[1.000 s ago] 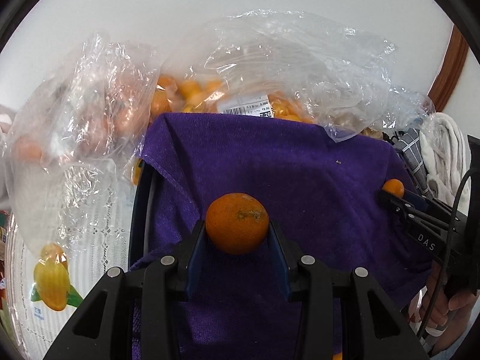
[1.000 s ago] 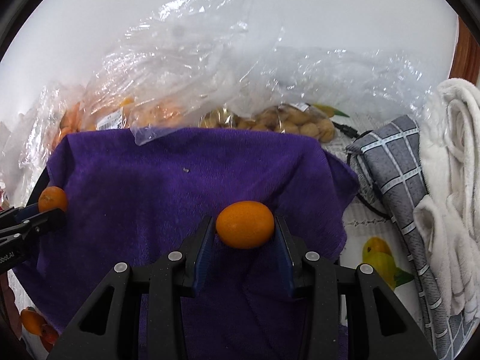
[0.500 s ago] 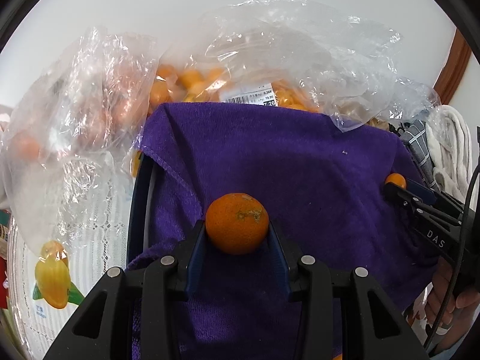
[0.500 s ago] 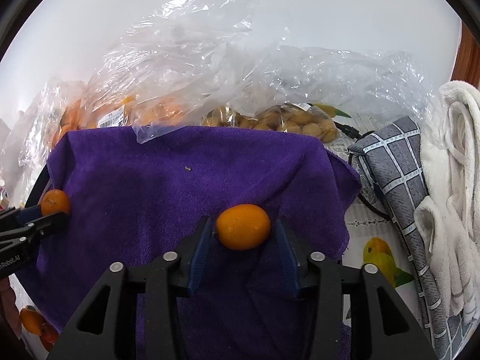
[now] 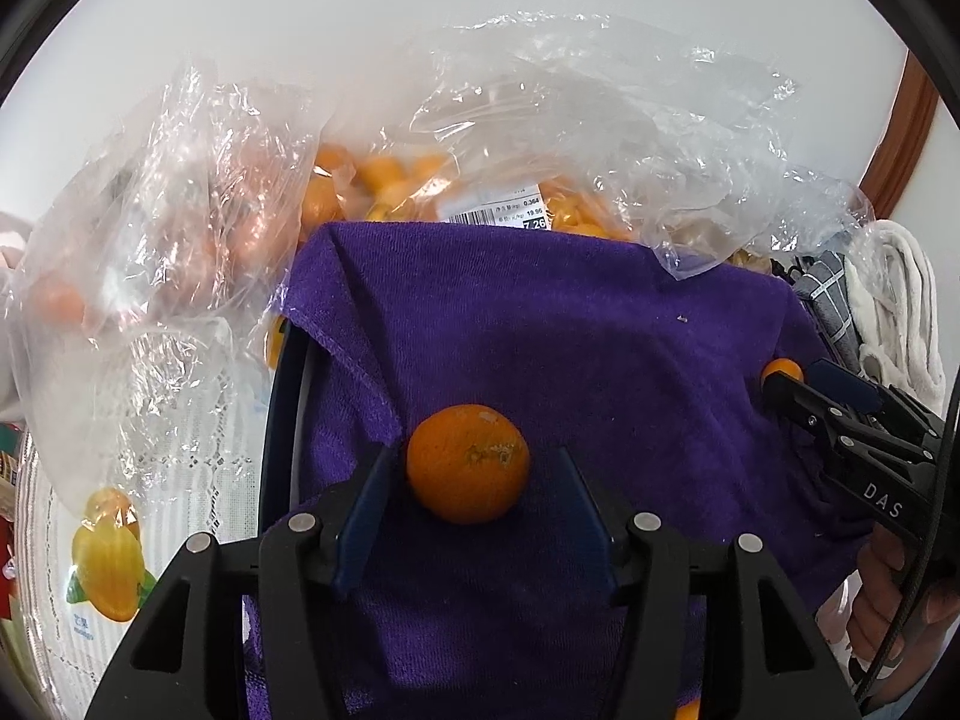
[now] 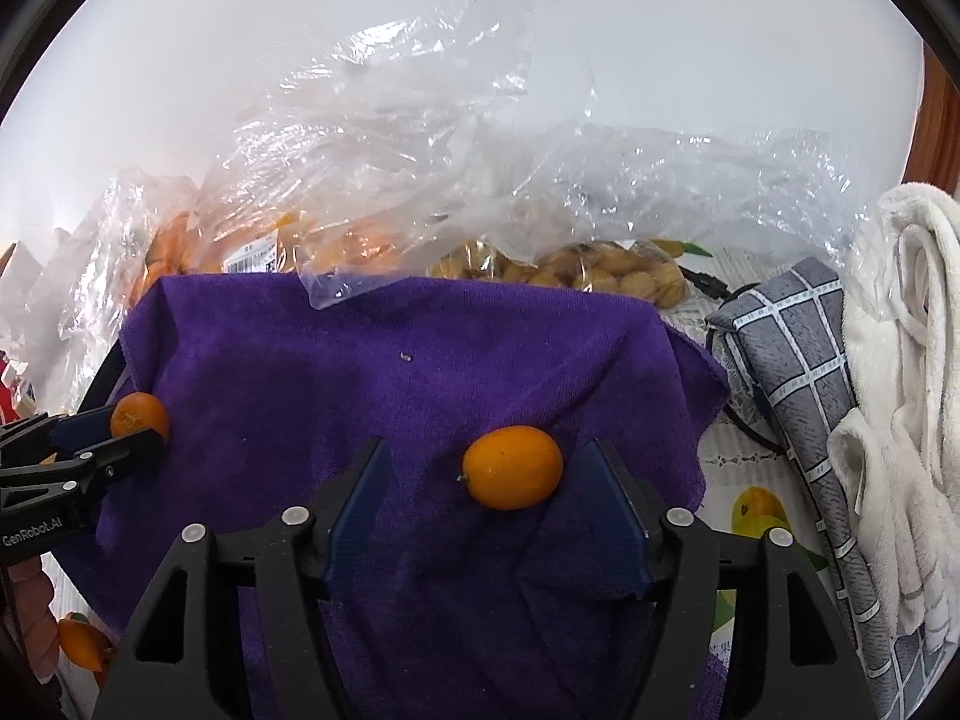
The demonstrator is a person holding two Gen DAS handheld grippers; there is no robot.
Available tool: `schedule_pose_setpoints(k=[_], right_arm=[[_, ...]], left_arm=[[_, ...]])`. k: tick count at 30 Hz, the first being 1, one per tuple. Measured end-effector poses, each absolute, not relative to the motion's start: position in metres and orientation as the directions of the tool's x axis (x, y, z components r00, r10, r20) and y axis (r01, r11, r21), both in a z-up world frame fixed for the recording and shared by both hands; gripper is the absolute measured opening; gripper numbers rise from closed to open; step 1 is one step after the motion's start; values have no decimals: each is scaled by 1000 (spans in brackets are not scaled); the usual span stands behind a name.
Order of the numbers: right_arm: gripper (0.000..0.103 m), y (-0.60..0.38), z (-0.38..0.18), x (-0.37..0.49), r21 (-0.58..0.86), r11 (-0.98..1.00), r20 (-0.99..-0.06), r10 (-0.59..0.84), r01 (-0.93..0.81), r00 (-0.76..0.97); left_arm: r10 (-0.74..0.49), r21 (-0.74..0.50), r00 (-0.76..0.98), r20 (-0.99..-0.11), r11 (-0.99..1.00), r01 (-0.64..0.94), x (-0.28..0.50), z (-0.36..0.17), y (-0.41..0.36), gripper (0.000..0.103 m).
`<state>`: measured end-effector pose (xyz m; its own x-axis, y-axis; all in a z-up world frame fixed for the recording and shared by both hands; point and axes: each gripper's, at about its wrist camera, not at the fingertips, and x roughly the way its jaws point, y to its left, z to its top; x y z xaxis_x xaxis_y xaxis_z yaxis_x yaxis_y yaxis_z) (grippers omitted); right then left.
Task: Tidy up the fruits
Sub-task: 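Open both grippers to drop the oranges onto the purple towel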
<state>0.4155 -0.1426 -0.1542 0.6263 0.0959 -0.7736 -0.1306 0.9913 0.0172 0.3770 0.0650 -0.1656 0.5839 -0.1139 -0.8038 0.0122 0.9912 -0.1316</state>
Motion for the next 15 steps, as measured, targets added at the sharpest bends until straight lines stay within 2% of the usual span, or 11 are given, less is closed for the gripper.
schedule_pose_setpoints(k=[15], right_arm=[[67, -134, -141, 409, -19, 987, -742, 91, -157, 665]], left_arm=[[-77, -111, 625, -777, 994, -15, 373, -153, 73, 54]])
